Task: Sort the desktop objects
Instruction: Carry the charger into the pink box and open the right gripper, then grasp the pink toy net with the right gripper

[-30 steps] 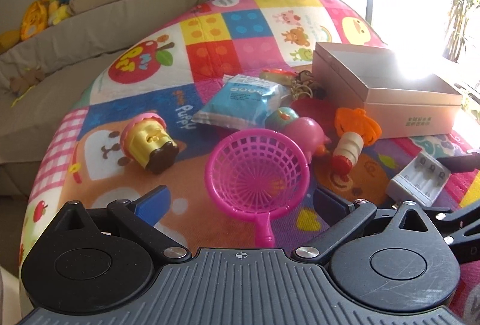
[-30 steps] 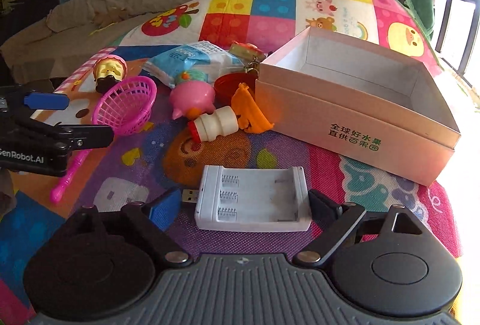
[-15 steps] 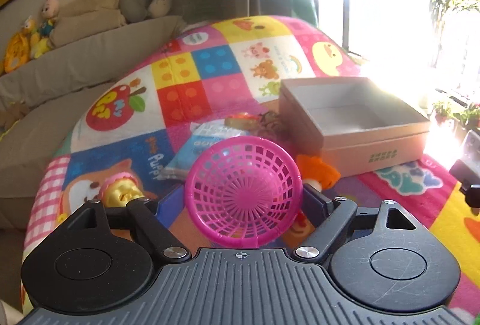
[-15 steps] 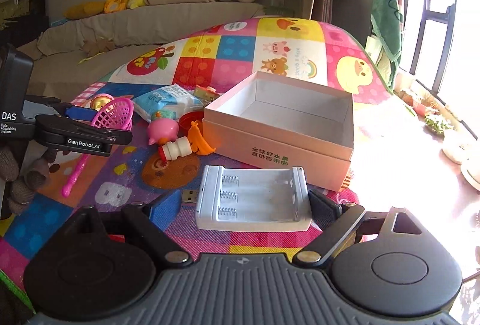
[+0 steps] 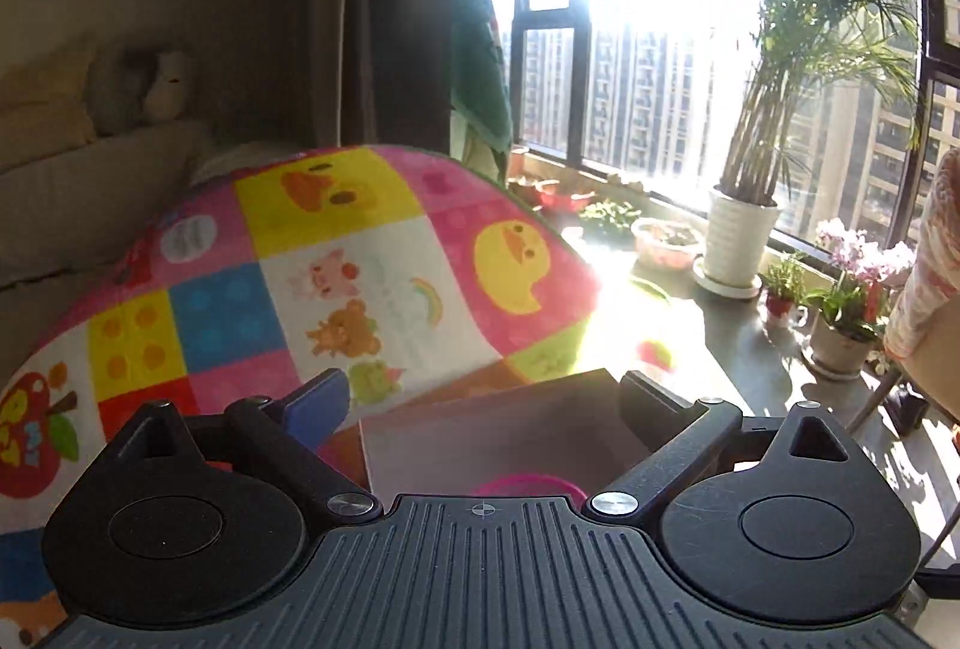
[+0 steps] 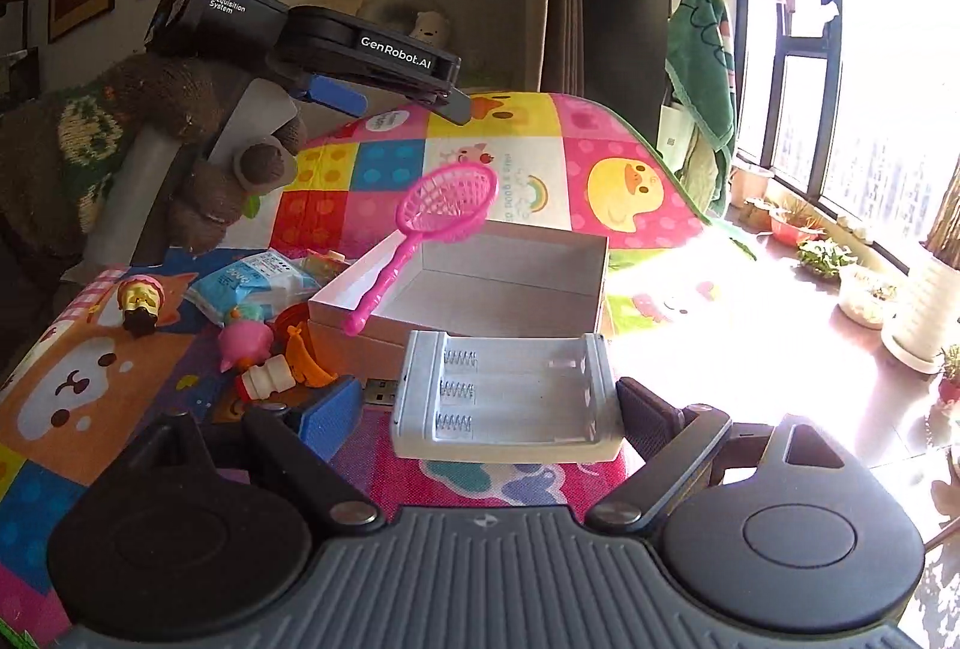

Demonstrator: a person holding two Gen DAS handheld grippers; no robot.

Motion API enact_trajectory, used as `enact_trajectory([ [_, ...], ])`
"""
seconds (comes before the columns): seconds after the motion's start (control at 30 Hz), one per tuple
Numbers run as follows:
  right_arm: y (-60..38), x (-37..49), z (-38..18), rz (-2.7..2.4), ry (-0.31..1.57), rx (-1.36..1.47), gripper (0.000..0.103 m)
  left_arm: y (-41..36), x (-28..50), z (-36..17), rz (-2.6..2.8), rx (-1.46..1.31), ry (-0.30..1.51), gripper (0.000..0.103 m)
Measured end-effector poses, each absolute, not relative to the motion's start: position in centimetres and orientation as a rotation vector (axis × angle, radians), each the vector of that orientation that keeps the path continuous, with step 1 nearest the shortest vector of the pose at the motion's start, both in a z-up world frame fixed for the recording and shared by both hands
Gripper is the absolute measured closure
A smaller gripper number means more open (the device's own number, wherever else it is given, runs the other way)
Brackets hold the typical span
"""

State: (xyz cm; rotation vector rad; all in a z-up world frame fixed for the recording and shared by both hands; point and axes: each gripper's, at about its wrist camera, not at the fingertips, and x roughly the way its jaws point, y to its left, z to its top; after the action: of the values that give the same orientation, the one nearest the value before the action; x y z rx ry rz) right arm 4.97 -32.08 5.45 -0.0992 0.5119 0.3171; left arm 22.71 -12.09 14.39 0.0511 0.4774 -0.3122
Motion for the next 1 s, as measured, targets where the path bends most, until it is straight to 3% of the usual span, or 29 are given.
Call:
enact_trajectory([
  [0.27, -30.9, 8.6, 6.4, 0.323, 0.471, -0.1, 0.012, -6.4, 14.0, 8.9, -0.239, 0.061, 0.488, 0.001],
  [0.47, -26.9, 15.9, 7.2, 0.311, 0.457, -0.097, 0.012, -3.1, 8.9, 6.4, -0.195, 0.016, 0.532, 0.0],
  [0.53, -26.3, 18.6, 7.1, 0.305, 0.5, -0.08, 0.006, -2.0, 8.1, 5.9, -0.172, -0.009, 0.545, 0.0],
  [0.7, -26.4, 18.9, 6.9, 0.306, 0.561, -0.029, 0.006, 0.8, 6.5, 4.6, -0.127, -0.088, 0.543, 0.0],
  [0.77, -26.2, 17.6, 6.7, 0.311, 0.568, -0.059, 0.013, 1.4, 6.4, 3.9, -0.129, -0.13, 0.552, 0.0],
  [0.83, -25.9, 15.8, 6.5, 0.334, 0.582, -0.102, 0.03, 1.9, 6.4, 3.2, -0.136, -0.162, 0.559, 0.0],
  [0.93, -25.5, 13.8, 6.2, 0.348, 0.592, -0.167, 0.047, 2.2, 6.4, 2.5, -0.136, -0.18, 0.562, 0.0],
  [1.0, -25.2, 13.3, 6.0, 0.352, 0.608, -0.185, 0.049, 2.4, 6.4, 2.1, -0.141, -0.194, 0.564, 0.0],
])
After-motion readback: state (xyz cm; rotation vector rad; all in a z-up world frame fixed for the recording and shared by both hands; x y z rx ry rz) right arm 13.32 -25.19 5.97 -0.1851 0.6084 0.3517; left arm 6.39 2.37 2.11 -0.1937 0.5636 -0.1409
